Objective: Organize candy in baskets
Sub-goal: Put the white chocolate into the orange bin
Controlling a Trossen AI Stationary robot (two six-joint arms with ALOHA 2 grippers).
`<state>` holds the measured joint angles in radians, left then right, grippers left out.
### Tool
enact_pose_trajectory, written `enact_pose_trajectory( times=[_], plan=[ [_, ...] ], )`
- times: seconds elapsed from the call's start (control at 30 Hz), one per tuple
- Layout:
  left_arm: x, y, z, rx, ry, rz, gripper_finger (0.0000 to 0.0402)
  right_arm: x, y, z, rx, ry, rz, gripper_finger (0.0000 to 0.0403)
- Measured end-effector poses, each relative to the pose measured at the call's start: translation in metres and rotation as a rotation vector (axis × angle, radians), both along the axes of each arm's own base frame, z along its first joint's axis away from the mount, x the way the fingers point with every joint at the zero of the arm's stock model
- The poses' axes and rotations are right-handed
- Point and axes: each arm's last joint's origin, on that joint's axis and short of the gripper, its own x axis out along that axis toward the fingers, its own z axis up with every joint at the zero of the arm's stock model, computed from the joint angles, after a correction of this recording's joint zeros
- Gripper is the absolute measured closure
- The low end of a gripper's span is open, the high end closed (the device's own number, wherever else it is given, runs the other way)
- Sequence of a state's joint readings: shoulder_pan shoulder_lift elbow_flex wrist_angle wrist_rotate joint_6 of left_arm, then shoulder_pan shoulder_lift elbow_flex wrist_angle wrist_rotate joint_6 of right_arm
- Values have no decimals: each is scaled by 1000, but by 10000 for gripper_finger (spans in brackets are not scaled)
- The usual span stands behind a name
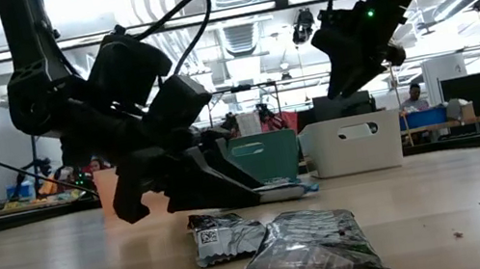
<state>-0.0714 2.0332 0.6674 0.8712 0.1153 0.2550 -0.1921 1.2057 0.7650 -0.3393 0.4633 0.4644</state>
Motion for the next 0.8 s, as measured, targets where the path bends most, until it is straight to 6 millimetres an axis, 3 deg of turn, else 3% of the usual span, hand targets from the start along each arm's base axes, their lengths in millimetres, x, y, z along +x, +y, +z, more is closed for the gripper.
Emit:
enact_pose_trajectory(
  times=[0.23,0.8],
  plan=[
    [0,0,-1,32,2,-1,333,0,0,0,0,0,0,223],
    [-8,0,11,11,-70,10,335,0,0,0,0,1,1,223]
  ],
)
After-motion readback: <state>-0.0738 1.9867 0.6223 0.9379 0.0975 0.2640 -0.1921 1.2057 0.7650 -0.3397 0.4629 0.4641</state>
